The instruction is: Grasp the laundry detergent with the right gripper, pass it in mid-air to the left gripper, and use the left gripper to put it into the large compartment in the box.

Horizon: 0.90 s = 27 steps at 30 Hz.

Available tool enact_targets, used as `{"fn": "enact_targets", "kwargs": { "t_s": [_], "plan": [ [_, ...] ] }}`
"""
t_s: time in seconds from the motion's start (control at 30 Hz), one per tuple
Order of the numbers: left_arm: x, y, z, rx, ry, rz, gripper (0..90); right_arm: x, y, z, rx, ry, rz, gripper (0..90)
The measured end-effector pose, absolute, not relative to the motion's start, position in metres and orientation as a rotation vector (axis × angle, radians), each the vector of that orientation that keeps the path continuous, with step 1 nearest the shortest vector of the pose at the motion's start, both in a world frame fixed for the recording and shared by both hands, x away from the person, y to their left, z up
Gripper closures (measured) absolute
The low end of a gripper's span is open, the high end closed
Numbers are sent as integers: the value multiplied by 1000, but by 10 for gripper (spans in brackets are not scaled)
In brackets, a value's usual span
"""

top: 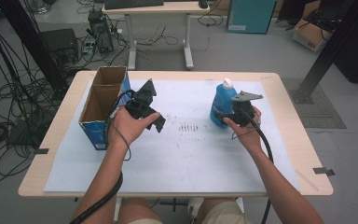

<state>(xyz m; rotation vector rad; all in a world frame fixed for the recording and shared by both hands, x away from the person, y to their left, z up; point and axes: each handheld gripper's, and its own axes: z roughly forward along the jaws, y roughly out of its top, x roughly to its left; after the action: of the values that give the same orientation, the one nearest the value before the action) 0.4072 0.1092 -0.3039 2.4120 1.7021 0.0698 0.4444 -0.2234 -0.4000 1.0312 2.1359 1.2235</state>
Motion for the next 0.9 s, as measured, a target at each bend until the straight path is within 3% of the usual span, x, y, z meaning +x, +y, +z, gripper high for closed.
{"fn": "enact_targets", "kwargs": {
  "t_s": [0.9],
  "plan": [
    [408, 111, -305, 2417, 1705, 74, 64, 452, -224, -413, 1054, 2100, 1242, 396]
  ]
}}
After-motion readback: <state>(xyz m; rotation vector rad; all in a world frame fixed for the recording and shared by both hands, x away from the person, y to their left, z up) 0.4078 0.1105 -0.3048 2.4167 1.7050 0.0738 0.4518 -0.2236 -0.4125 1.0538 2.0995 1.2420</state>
